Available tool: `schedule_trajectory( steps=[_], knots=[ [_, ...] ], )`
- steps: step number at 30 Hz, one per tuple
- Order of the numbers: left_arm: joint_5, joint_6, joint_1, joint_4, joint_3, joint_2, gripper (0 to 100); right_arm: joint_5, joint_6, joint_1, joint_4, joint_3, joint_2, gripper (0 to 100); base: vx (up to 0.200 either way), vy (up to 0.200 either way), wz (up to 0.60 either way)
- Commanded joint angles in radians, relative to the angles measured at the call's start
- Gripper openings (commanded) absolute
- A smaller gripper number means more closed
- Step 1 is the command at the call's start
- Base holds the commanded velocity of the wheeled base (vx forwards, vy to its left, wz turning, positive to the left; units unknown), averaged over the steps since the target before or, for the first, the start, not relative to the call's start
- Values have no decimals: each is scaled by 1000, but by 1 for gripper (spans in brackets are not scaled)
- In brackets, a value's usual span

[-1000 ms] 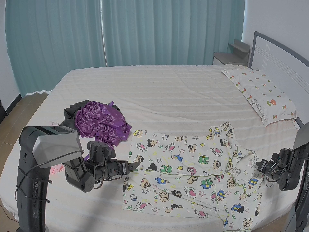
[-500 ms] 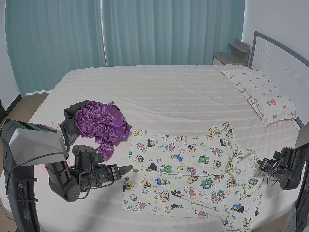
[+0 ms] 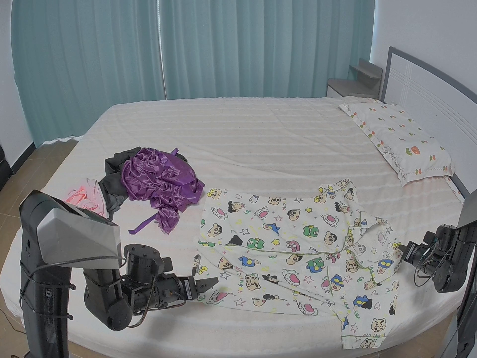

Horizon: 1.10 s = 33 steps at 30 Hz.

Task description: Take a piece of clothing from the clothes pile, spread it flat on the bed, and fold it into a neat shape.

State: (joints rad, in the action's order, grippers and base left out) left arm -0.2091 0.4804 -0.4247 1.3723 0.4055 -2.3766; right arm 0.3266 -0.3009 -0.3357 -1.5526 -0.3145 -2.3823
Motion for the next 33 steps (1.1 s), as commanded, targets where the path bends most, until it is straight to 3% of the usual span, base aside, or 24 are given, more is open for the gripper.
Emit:
schedule_trajectory(
  steps=[1, 11, 24, 25, 33],
  knots=[
    [-1, 1, -20, 14, 4, -47, 100, 0, 0, 0, -18, 0, 5, 0, 0, 0, 0],
    [2, -65, -3, 174, 91, -168, 100, 0, 0, 4, -18, 2, 8, 0, 0, 0, 0],
    [-6, -103, 18, 179, 101, -188, 100, -3, 2, 18, -18, 14, 6, 0, 0, 0, 0],
    [-6, -103, 20, 179, 99, -188, 0, -3, 2, 18, -18, 14, 6, 0, 0, 0, 0],
    [-1, -105, 44, 168, 90, -187, 0, -3, 0, 15, -18, 12, 3, 0, 0, 0, 0]
  ],
)
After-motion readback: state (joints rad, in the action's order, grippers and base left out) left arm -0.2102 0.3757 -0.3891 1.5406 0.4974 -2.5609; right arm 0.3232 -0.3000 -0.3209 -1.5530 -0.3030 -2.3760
